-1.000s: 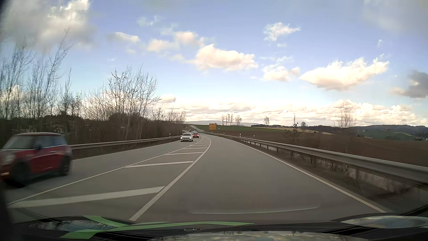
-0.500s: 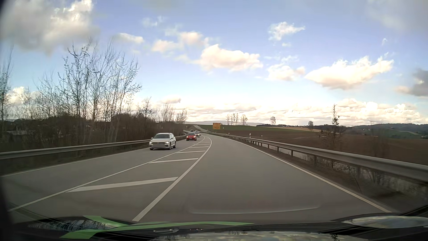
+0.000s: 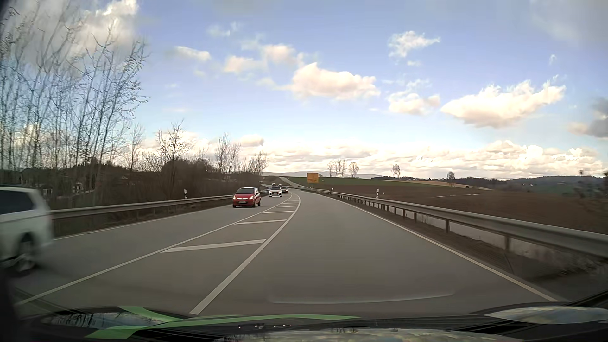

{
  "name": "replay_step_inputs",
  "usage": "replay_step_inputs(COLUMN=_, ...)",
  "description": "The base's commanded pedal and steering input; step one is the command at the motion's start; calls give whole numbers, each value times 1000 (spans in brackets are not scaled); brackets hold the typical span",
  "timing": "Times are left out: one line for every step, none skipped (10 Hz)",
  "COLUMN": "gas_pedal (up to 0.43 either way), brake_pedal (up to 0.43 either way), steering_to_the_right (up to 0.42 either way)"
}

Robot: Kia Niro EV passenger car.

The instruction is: Follow the waypoints while adhering to traffic rules and regulations

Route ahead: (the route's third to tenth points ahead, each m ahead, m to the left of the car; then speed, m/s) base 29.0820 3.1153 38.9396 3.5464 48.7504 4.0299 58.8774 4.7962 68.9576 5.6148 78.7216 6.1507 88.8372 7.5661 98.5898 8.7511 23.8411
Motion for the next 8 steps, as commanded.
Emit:
replay_step_inputs(gas_pedal=98, brake_pedal=0, steering_to_the_right=-11)
replay_step_inputs(gas_pedal=98, brake_pedal=0, steering_to_the_right=-11)
replay_step_inputs(gas_pedal=110, brake_pedal=0, steering_to_the_right=-11)
replay_step_inputs(gas_pedal=110, brake_pedal=0, steering_to_the_right=-11)
replay_step_inputs(gas_pedal=110, brake_pedal=0, steering_to_the_right=-11)
replay_step_inputs(gas_pedal=110, brake_pedal=0, steering_to_the_right=-11)
replay_step_inputs(gas_pedal=110, brake_pedal=0, steering_to_the_right=-11)
replay_step_inputs(gas_pedal=110, brake_pedal=0, steering_to_the_right=-11)
